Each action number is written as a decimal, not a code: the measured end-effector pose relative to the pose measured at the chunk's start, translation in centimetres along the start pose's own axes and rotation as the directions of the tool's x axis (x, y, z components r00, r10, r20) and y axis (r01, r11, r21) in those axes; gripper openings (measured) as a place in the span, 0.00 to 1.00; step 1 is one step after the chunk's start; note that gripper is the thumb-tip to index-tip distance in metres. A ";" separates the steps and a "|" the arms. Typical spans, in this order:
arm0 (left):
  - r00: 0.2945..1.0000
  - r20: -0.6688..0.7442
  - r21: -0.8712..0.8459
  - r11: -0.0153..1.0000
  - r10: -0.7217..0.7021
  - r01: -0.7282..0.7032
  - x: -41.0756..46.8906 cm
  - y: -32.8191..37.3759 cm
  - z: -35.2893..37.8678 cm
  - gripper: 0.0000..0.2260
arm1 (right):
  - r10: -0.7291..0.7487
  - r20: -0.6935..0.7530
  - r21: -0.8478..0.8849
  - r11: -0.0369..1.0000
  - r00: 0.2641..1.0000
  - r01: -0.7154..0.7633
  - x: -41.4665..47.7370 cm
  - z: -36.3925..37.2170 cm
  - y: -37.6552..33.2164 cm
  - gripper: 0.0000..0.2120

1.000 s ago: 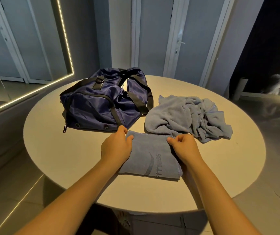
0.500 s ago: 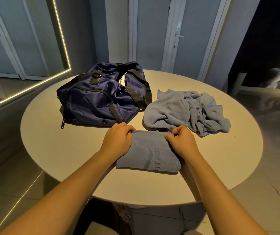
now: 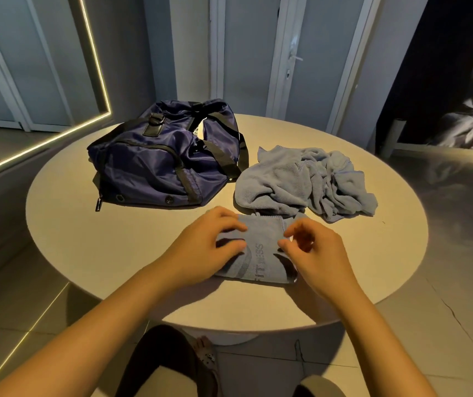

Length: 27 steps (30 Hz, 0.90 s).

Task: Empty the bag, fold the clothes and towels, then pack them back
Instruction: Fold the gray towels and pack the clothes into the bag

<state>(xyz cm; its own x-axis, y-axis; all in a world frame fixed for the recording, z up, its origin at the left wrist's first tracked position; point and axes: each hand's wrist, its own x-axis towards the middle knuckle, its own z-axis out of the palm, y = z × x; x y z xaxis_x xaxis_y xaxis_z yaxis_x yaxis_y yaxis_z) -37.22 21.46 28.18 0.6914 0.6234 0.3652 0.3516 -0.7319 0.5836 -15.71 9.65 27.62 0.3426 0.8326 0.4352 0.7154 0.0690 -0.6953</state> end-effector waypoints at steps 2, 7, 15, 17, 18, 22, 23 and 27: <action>0.986 0.163 0.165 0.985 0.018 -0.046 -1.7 -0.5 0.6 0.20 | -0.080 0.064 0.124 0.990 0.995 0.072 -0.8 -0.1 -0.4 0.02; 0.946 0.323 0.310 0.945 0.003 -0.109 -3.5 -1.8 0.8 0.31 | -0.025 0.257 0.133 0.991 0.966 -0.010 -2.8 1.3 0.8 0.10; 0.987 0.137 0.338 0.933 0.081 -0.124 -5.0 -2.8 -1.4 0.26 | -0.026 0.339 0.185 0.982 0.941 -0.039 -3.3 0.6 1.6 0.20; 0.992 0.107 0.312 0.944 0.074 -0.104 -5.1 -3.0 -1.4 0.24 | -0.034 0.322 0.189 0.981 0.946 -0.029 -3.2 0.6 1.7 0.20; 0.995 0.086 0.275 0.958 0.054 -0.075 -5.1 -3.0 -1.5 0.24 | -0.036 0.317 0.191 0.981 0.948 -0.027 -3.3 0.6 1.8 0.20; 0.997 0.066 0.223 0.974 0.032 -0.046 -4.6 -2.5 -1.8 0.22 | -0.034 0.297 0.161 0.987 0.954 -0.014 -3.4 0.7 1.9 0.20; 0.997 0.066 0.229 0.972 0.041 -0.055 -4.4 -2.4 -1.9 0.22 | -0.034 0.279 0.150 0.989 0.960 -0.009 -3.5 0.7 1.9 0.19; 0.999 0.018 0.199 0.979 0.036 -0.039 -3.7 -2.9 -1.9 0.15 | -0.042 0.190 0.045 0.998 0.981 0.035 -3.6 1.2 1.7 0.14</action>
<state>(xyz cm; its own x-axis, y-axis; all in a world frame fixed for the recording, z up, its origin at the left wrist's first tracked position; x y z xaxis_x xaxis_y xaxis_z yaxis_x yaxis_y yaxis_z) -41.94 21.79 26.51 0.7148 0.5918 0.3727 0.4431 -0.7955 0.4133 -16.45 7.41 24.13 0.1901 0.9181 0.3477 0.6989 0.1222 -0.7047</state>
